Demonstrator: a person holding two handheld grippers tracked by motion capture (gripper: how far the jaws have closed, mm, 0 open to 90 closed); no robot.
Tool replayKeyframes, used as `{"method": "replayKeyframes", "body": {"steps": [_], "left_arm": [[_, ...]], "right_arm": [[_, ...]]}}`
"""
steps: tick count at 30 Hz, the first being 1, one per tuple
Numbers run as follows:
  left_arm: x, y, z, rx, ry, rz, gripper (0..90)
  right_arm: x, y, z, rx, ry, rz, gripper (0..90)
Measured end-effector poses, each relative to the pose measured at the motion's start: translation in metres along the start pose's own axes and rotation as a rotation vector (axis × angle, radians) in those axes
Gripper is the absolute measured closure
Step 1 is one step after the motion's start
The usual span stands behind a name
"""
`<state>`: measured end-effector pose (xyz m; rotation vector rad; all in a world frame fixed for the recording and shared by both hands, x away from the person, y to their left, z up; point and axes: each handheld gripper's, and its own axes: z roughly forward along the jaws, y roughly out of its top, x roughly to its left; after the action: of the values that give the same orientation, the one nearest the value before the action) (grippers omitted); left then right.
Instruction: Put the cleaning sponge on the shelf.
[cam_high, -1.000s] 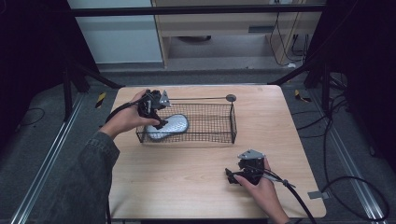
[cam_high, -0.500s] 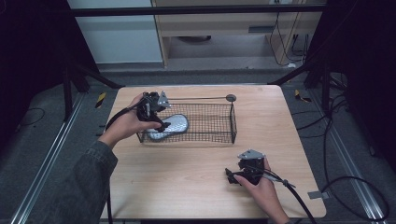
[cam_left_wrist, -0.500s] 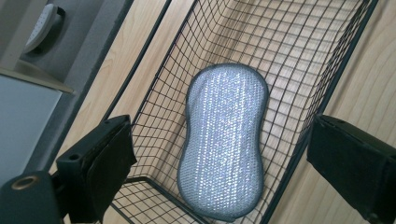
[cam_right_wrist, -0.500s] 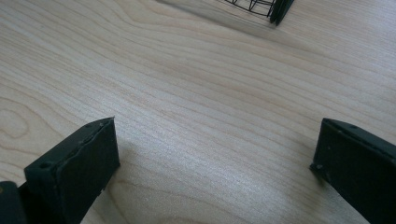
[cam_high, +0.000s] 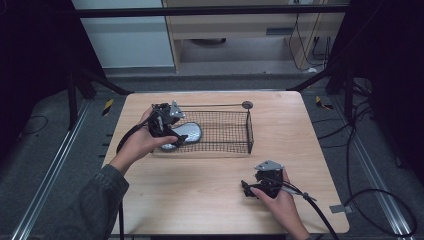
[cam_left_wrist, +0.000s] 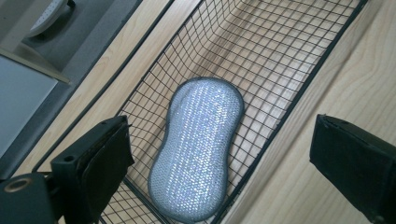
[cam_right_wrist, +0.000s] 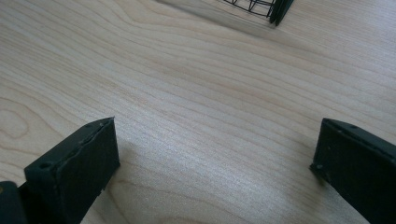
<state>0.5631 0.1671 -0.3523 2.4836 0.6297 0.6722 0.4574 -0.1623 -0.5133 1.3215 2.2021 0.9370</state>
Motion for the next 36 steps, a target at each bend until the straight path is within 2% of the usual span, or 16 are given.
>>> {"method": "replayKeyframes", "body": {"steps": [7, 10, 13, 15, 17, 18, 21, 23, 24, 25, 28, 29, 31, 33, 34, 36], "left_arm": [[-0.016, -0.013, -0.008, -0.014, 0.005, -0.039, 4.6], [-0.023, -0.022, -0.010, -0.027, -0.002, -0.074, 4.6], [-0.034, -0.038, -0.010, -0.026, 0.007, -0.105, 4.5], [-0.037, -0.042, -0.011, -0.029, 0.001, -0.112, 4.6], [-0.043, -0.050, -0.011, -0.042, -0.006, -0.137, 4.7], [-0.050, -0.058, -0.012, -0.042, -0.003, -0.148, 4.7], [-0.057, -0.066, -0.011, -0.042, -0.007, -0.162, 4.7], [-0.065, -0.075, -0.008, -0.039, -0.014, -0.176, 4.8], [-0.071, -0.086, -0.003, -0.036, -0.018, -0.197, 5.0], [-0.071, -0.086, -0.003, -0.036, -0.018, -0.197, 5.1], [-0.077, -0.104, 0.006, -0.019, -0.012, -0.231, 5.2], [-0.078, -0.118, 0.013, 0.002, -0.019, -0.261, 5.2], [-0.077, -0.124, 0.016, 0.012, -0.018, -0.272, 5.2], [-0.073, -0.142, 0.023, 0.046, 0.009, -0.295, 5.0], [-0.073, -0.142, 0.023, 0.046, 0.009, -0.295, 4.9], [-0.069, -0.151, 0.027, 0.055, 0.012, -0.324, 4.9]], "right_arm": [[0.000, 0.000, 0.000, 0.000, 0.000, -0.001, 0.4], [0.000, 0.000, 0.000, 0.000, 0.000, -0.002, 0.4], [0.000, 0.000, 0.000, 0.000, -0.001, -0.004, 0.4], [0.000, 0.000, 0.000, 0.000, -0.001, -0.004, 0.4], [0.000, 0.000, 0.000, 0.000, -0.001, -0.002, 0.4], [0.000, 0.000, 0.000, -0.001, -0.001, -0.004, 0.4], [0.000, 0.000, 0.000, 0.000, -0.001, -0.005, 0.4], [0.000, 0.000, 0.000, -0.001, -0.001, -0.004, 0.4], [0.000, 0.000, 0.000, -0.001, 0.000, -0.004, 0.4], [0.000, 0.000, 0.000, -0.001, 0.000, -0.004, 0.4], [0.000, 0.000, 0.000, -0.001, 0.000, -0.004, 0.4], [0.000, 0.000, 0.000, -0.001, 0.000, -0.005, 0.4], [0.000, 0.000, 0.000, -0.001, 0.000, -0.004, 0.4], [0.000, 0.000, 0.000, -0.001, 0.000, -0.004, 0.4], [0.000, 0.000, 0.000, -0.001, 0.000, -0.004, 0.4], [0.000, 0.000, 0.000, -0.001, 0.000, -0.004, 0.4]]}}
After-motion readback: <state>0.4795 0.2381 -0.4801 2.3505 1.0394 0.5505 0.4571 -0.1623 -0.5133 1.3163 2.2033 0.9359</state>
